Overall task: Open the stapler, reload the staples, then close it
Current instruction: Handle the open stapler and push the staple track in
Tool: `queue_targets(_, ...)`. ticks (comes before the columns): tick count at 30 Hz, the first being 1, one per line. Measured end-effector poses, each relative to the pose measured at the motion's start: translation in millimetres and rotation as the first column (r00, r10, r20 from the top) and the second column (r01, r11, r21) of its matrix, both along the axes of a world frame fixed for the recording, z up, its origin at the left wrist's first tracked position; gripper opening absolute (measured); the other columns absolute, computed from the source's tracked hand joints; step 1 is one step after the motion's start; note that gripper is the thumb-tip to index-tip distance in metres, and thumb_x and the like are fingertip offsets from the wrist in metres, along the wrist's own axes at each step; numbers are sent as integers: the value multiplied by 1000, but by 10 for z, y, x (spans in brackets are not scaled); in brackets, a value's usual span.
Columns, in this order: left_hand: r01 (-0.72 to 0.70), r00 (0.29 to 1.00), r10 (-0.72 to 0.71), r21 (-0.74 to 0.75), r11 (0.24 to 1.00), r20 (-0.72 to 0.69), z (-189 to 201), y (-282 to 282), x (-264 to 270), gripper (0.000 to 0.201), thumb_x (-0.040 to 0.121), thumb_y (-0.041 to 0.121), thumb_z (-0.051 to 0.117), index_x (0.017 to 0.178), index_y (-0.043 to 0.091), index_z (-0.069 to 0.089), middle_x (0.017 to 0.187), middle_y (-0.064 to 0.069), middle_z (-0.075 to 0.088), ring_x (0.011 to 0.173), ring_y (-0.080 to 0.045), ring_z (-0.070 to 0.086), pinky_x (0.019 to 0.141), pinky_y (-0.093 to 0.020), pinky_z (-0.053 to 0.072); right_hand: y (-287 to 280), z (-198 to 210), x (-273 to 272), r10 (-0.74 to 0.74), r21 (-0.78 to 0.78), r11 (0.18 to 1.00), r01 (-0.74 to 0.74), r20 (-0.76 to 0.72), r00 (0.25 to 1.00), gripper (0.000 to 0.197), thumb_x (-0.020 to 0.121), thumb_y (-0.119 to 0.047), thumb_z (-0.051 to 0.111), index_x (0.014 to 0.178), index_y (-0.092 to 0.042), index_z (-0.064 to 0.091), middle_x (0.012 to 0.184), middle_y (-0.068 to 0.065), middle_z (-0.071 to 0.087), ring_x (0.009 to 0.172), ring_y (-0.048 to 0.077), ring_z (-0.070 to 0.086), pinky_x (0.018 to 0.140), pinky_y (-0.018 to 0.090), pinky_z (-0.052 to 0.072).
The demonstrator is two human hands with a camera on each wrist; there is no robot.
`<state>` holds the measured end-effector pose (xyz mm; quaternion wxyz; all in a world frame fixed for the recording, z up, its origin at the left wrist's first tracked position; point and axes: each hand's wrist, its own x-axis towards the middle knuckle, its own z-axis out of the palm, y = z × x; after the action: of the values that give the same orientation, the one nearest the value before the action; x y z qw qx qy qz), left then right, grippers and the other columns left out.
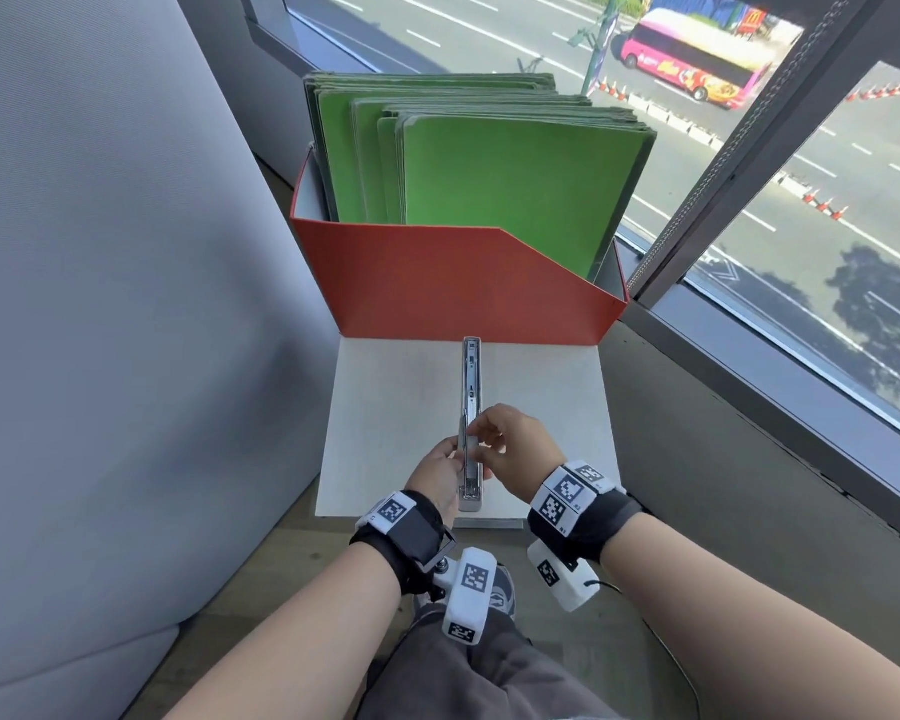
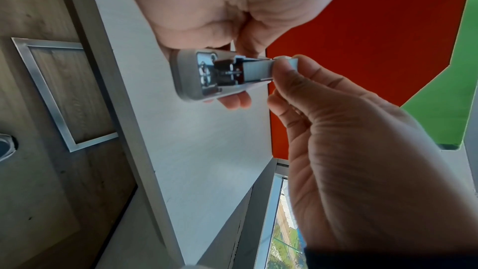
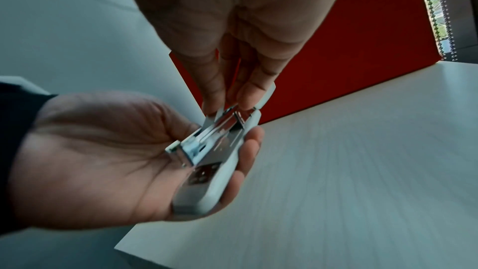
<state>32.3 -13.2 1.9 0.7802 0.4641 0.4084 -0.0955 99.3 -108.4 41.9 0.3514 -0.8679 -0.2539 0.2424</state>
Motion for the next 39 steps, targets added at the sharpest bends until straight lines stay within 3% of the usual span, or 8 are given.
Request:
queue_targets(5, -18, 1000, 18, -23, 1000, 2, -2, 29, -1, 33, 89, -5, 36, 88, 15, 62, 84, -8, 65, 78, -18, 61, 70, -27, 44, -54, -98, -120, 7, 36, 999, -8, 28, 1000, 13, 78, -4, 71, 92, -4, 69, 87, -1, 53, 71, 13, 52, 67, 12, 44)
queue_targets(11, -28, 1000, 28, -73, 997, 3, -5, 20, -4, 30, 86, -7, 38, 90, 11, 62, 66, -5, 67, 67, -18, 62, 61, -27, 44, -119, -185, -155, 36, 46, 998, -42, 141, 989, 12, 80, -9, 70, 92, -6, 73, 84, 5, 54, 77, 17, 49, 72, 25, 43)
queue_targets(16, -38, 999, 38, -66, 997, -5, -9, 8, -10, 33, 91, -4, 34, 89, 14, 62, 77, -8, 59, 64, -17, 53, 58, -25, 38, -174, -219, -199, 208, -34, 977, -209, 321, 924, 8, 80, -11, 71, 86, -9, 76, 82, 14, 63, 80, 31, 59, 65, 35, 55)
queue_targets(18, -33, 999, 32, -54, 998, -18, -7, 18, -6, 32, 92, -3, 34, 90, 14, 61, 77, -6, 60, 63, -14, 57, 59, -23, 44, -178, -136, -134, 190, 3, 980, -198, 266, 945, 13, 84, -15, 67, 94, -13, 75, 88, 12, 64, 81, 27, 59, 68, 31, 51)
queue_targets(22, -27, 999, 25, -42, 999, -41, 24, 7, -2, 30, 96, 3, 32, 97, 15, 60, 78, -9, 67, 69, -19, 63, 66, -28, 47, -61, 64, 193, -43, 8, 999, 43, 48, 998, 28, 92, -24, 56, 118, -17, 63, 99, 3, 66, 81, 14, 61, 80, 30, 55)
queue_targets(28, -20, 998, 18, -40, 999, -57, 48, -69, -63, 31, 96, 1, 31, 96, 15, 59, 73, -7, 68, 67, -19, 63, 66, -28, 46, 222, -55, 725, -320, -81, 947, 311, -326, 890, 44, 96, -31, 47, 135, -11, 42, 111, 11, 69, 91, 26, 70, 88, 45, 56)
queue_targets(32, -7, 997, 4, -40, 999, -81, 29, -104, -137, 29, 95, 0, 32, 97, 13, 57, 64, -5, 70, 56, -15, 65, 57, -26, 49, 319, -117, 848, -330, -4, 932, 364, -426, 842, 43, 95, -22, 50, 132, 0, 44, 110, 21, 67, 83, 31, 68, 87, 53, 56)
queue_targets(39, 28, 995, -30, -16, 999, -99, 48, -120, -163, 27, 93, -2, 36, 94, 14, 57, 74, -10, 64, 63, -19, 61, 56, -23, 49, 303, -46, 858, -287, -5, 952, 306, -361, 887, 22, 92, -8, 56, 107, 7, 63, 86, 17, 64, 67, 28, 64, 75, 42, 61)
